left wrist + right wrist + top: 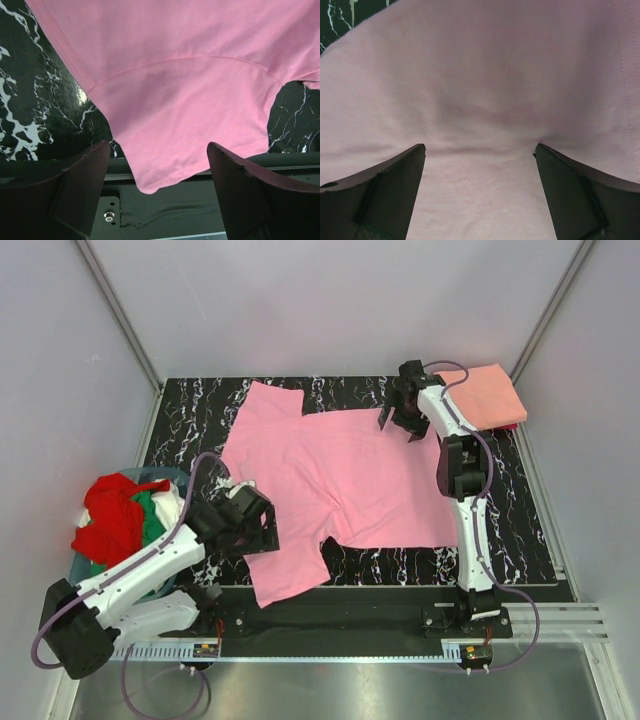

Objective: Fold and stack the t-shirts
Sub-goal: Flatten the tshirt out

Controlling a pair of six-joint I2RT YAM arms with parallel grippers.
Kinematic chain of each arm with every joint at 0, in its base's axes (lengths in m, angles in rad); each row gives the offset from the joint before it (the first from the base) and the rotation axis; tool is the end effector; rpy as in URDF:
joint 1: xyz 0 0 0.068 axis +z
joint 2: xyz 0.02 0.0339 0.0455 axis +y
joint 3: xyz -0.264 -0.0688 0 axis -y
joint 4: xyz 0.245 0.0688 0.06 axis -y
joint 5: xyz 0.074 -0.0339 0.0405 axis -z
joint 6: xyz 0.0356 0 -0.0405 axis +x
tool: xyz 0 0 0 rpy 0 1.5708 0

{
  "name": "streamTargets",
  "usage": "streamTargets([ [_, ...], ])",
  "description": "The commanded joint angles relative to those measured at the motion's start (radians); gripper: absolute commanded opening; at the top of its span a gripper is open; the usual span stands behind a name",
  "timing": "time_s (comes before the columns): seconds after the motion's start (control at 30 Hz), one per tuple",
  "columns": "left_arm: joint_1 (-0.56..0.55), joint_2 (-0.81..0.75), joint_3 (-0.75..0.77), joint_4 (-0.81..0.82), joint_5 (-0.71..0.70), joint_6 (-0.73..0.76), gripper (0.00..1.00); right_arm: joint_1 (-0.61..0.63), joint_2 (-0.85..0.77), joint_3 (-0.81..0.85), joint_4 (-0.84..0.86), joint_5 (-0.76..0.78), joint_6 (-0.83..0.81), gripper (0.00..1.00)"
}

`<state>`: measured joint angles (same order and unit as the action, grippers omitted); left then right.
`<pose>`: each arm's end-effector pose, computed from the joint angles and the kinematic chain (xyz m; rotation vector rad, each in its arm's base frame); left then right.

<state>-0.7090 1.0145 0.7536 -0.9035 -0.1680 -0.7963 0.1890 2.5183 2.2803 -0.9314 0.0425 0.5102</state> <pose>0.1374 -0.1100 0.2323 -0.1661 2.7192 -0.2163 0.5203 0.0980 0.1673 0.4510 2.7097 0.1366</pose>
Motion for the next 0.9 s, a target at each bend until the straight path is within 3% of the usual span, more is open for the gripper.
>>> streamTargets([
  [0.0,-0.062,-0.053,-0.036,-0.051,-0.051,-0.132,0.83,-0.003,0.086,0.074,-0.049,0.008,-0.051,1.00],
  [0.27,-0.268,-0.119,-0.164,-0.100,-0.067,-0.359,0.81,-0.008,0.048,0.192,-0.081,0.008,-0.096,1.00],
  [0.5,-0.490,-0.090,-0.180,-0.118,-0.102,-0.550,0.79,-0.008,-0.220,0.087,-0.037,-0.079,-0.101,1.00],
  [0.6,-0.550,-0.083,-0.209,-0.101,-0.100,-0.606,0.77,-0.006,-0.359,0.001,-0.032,-0.089,-0.096,1.00],
  [0.87,-0.599,-0.044,-0.293,0.012,-0.123,-0.652,0.69,-0.008,-0.812,-0.531,0.055,-0.047,-0.052,1.00],
])
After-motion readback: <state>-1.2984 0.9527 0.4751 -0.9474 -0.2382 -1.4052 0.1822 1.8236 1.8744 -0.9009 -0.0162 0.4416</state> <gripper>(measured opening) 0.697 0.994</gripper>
